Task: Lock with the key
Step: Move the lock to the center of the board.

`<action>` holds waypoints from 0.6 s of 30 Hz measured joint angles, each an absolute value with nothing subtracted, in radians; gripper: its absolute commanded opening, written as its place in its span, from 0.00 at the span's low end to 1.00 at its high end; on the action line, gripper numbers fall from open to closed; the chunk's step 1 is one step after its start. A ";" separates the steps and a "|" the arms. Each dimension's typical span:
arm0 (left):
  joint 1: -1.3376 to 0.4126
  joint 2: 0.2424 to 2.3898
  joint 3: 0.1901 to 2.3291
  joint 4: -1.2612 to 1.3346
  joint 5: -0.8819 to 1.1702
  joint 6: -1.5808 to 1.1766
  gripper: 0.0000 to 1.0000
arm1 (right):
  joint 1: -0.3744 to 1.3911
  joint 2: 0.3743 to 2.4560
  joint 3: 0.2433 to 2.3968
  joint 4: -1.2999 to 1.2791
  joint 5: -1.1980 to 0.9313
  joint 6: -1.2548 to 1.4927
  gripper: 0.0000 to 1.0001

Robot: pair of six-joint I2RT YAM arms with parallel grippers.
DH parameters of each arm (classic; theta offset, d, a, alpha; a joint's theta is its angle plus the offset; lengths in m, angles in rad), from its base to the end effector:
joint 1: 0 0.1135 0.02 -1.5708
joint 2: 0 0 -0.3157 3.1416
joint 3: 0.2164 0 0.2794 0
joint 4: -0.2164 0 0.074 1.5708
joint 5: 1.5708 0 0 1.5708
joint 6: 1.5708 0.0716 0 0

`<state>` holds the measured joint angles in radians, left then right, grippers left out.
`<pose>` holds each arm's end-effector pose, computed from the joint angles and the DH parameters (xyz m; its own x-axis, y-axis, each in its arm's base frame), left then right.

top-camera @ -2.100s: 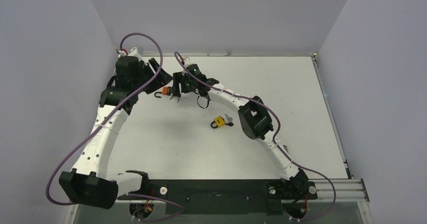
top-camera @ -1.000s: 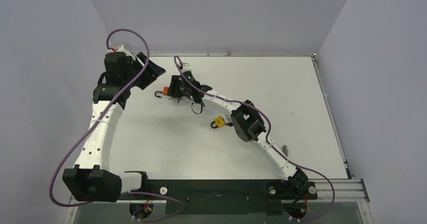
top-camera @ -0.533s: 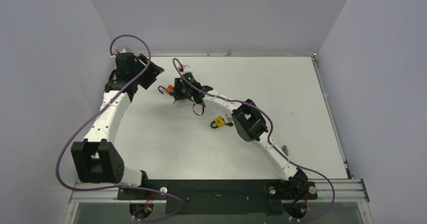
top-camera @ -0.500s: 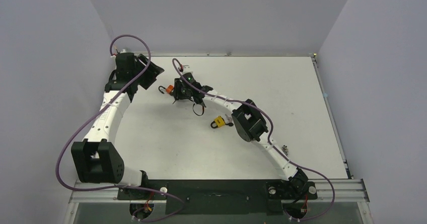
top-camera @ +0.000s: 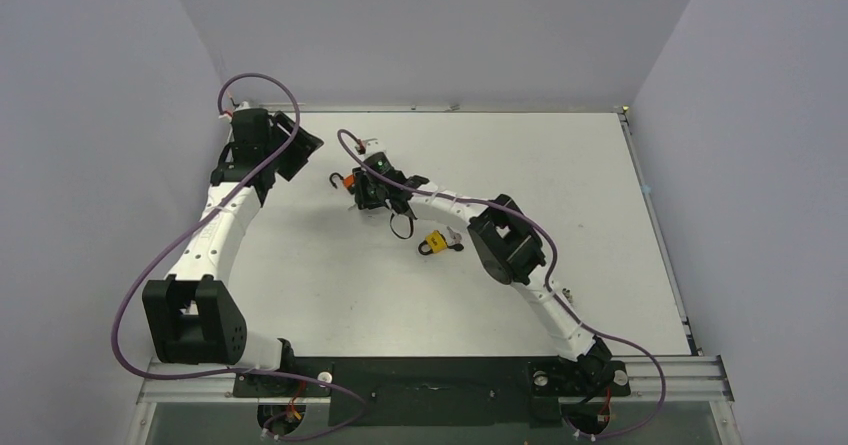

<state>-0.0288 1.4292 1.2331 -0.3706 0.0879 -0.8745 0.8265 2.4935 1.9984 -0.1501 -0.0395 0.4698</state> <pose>0.3771 -0.0172 0.3537 -0.4230 -0.7524 -0.5050 -0.3458 0.6491 -0.6775 0.4427 0.4849 0.1397 -0.7057 -0.0985 -0.7017 -0.4900 0.7831 0.3829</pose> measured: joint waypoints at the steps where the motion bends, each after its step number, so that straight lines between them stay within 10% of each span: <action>1: -0.029 1.429 1.230 -0.370 0.083 -0.872 0.56 | 0.826 2.478 1.977 -0.150 -0.038 0.461 0.27; 12: -0.031 1.429 1.121 -0.362 0.068 -0.856 0.56 | 0.826 2.265 1.650 -0.115 0.005 0.373 0.13; 18: -0.037 1.401 1.079 -0.363 0.060 -0.853 0.56 | 0.810 2.132 1.461 -0.086 -0.014 0.342 0.29</action>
